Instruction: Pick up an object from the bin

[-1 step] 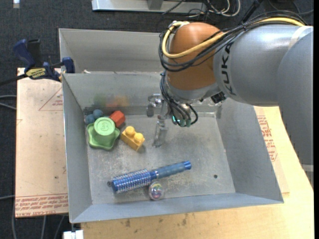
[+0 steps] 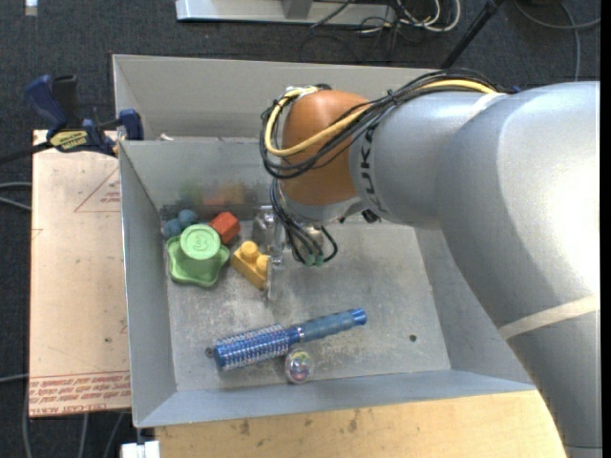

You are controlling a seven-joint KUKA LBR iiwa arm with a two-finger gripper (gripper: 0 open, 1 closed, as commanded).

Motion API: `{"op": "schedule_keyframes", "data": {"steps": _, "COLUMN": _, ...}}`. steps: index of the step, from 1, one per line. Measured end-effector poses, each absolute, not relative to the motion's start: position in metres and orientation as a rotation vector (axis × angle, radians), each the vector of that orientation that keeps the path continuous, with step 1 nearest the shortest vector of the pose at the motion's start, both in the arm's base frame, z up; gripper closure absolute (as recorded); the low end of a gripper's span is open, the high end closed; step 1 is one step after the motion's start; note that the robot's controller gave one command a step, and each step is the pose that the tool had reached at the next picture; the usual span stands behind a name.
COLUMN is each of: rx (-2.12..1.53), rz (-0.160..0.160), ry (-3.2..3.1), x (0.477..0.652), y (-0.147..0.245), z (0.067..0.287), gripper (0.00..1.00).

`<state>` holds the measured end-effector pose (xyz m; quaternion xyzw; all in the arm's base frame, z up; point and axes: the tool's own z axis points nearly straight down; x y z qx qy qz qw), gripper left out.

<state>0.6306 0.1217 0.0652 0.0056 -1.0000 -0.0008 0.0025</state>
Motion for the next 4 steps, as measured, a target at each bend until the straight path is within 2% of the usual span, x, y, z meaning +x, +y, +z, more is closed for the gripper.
{"op": "schedule_keyframes", "data": {"steps": 1, "rx": -0.162, "rz": -0.005, "ry": -3.141, "x": 0.622, "y": 0.147, "z": 0.101, "gripper": 0.0}}
{"op": "schedule_keyframes", "data": {"steps": 2, "rx": -0.262, "rz": -0.003, "ry": -3.134, "x": 0.631, "y": 0.126, "z": 0.106, "gripper": 0.0}}
{"op": "schedule_keyframes", "data": {"steps": 3, "rx": -0.401, "rz": -0.003, "ry": -3.114, "x": 0.627, "y": 0.141, "z": 0.068, "gripper": 0.0}}
{"op": "schedule_keyframes", "data": {"steps": 4, "rx": -0.399, "rz": -0.003, "ry": -3.118, "x": 0.628, "y": 0.142, "z": 0.069, "gripper": 0.0}}
